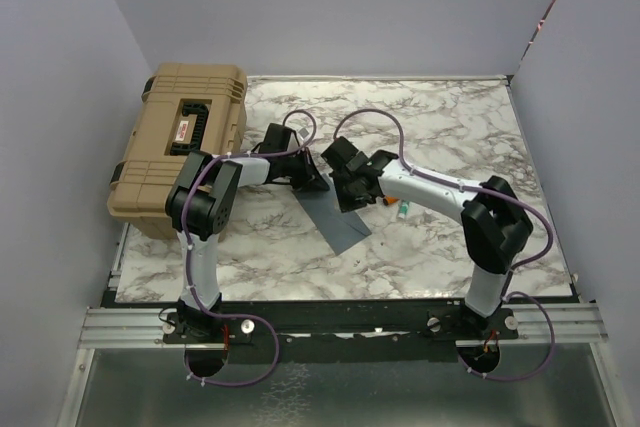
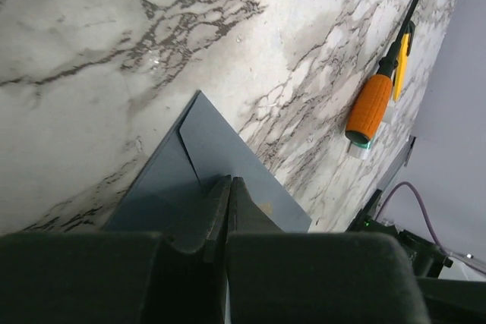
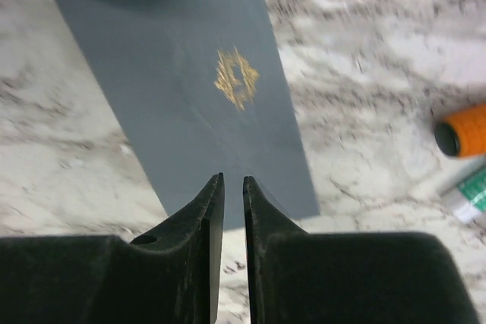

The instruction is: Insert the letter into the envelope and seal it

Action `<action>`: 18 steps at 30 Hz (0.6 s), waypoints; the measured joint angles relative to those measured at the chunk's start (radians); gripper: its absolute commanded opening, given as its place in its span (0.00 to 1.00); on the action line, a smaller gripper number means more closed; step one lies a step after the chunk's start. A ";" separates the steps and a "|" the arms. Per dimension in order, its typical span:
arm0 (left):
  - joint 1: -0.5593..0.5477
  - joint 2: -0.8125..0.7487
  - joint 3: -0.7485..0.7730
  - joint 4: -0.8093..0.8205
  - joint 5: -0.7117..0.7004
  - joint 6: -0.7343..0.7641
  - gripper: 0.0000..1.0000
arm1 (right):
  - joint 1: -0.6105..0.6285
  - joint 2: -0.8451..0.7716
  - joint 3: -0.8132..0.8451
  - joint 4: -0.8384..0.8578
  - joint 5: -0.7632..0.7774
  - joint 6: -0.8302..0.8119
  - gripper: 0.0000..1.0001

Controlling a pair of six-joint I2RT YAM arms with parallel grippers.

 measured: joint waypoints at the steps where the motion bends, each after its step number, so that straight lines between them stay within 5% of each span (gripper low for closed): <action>1: 0.003 0.000 0.000 0.002 -0.002 0.000 0.00 | 0.000 0.014 0.024 0.009 0.000 0.000 0.18; 18: 0.030 0.026 0.015 0.052 -0.023 0.000 0.00 | 0.000 0.275 0.222 0.094 0.017 0.029 0.01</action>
